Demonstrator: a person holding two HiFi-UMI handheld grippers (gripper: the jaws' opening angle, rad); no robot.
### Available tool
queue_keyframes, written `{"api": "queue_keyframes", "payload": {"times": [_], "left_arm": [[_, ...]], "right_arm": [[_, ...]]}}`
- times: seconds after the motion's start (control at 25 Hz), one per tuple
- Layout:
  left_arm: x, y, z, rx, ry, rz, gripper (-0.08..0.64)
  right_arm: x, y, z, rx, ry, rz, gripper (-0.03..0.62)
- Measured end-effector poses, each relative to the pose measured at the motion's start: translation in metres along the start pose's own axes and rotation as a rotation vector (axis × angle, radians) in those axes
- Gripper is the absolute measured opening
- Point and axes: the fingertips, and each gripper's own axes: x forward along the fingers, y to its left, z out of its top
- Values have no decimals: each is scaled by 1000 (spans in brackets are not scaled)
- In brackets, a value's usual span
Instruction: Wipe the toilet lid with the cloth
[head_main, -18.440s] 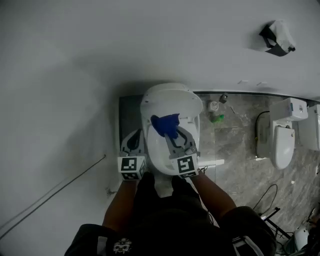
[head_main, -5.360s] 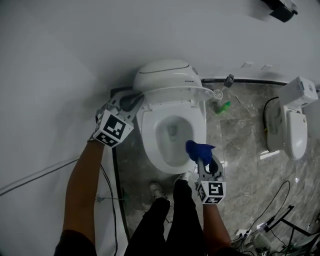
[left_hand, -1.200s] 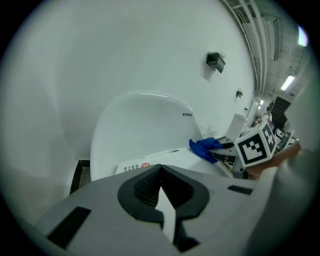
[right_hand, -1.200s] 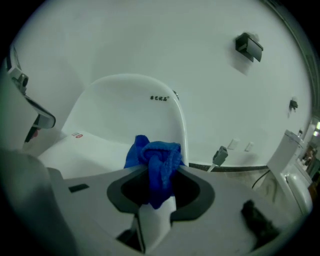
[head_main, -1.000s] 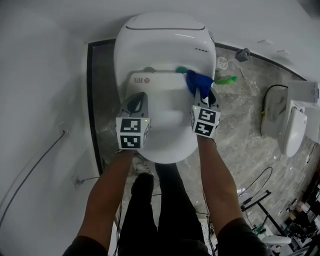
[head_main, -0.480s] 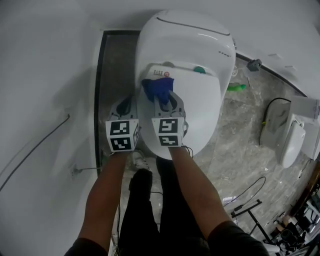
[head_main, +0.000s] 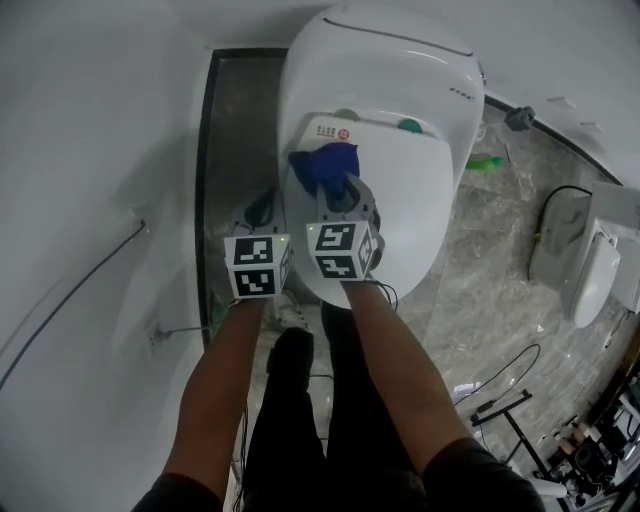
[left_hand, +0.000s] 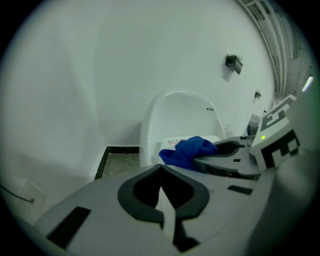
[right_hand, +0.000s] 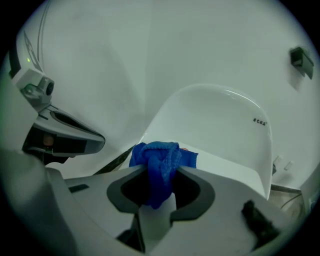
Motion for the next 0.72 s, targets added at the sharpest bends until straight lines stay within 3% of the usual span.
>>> {"api": "queue_keyframes", "payload": {"times": [0.44, 0.72], "left_arm": [[44, -116, 18, 133, 23, -189, 11], [60, -189, 24, 243, 44, -301, 11]], "right_arm": [[-46, -128, -63, 196, -11, -216, 112], [-82, -194, -122, 433, 8, -343, 112]]}}
